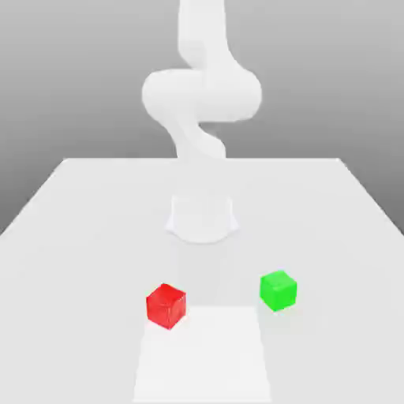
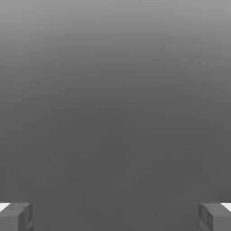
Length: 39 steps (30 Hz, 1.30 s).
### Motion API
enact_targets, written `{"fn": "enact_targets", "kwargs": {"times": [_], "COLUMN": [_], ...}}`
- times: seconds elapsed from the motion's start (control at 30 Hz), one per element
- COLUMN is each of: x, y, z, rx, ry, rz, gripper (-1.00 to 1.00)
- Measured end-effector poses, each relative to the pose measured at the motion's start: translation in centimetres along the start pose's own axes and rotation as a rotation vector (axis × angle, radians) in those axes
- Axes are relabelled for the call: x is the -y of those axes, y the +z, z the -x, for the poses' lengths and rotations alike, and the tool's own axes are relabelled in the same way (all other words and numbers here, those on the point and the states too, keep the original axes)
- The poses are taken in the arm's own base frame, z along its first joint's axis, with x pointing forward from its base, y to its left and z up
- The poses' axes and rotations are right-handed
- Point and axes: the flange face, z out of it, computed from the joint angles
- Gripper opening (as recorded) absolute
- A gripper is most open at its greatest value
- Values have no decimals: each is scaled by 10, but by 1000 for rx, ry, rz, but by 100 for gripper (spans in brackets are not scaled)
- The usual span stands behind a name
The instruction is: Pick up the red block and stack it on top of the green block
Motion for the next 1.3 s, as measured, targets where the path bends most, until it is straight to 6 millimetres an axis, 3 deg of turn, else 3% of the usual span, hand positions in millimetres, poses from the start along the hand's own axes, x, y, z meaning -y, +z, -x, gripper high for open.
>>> {"fn": "enact_targets", "kwargs": {"times": [0.13, 0.3, 0.43, 0.57, 0.63, 0.77, 0.8, 1.03, 1.3], "x": [-39, -109, -180, -261, -288, -310, -314, -315, -284], "y": [97, 196, 257, 304, 324, 351, 356, 357, 313], "z": [16, 54, 100, 161, 182, 202, 206, 207, 184], "rx": [78, 169, 241, 311, 327, 333, 334, 333, 339], "ry": [99, 227, 339, 458, 491, 497, 497, 497, 481], "rz": [128, 293, 438, 597, 637, 649, 650, 649, 646], "gripper": [0, 0, 0, 0, 0, 0, -100, -100, -100]}}
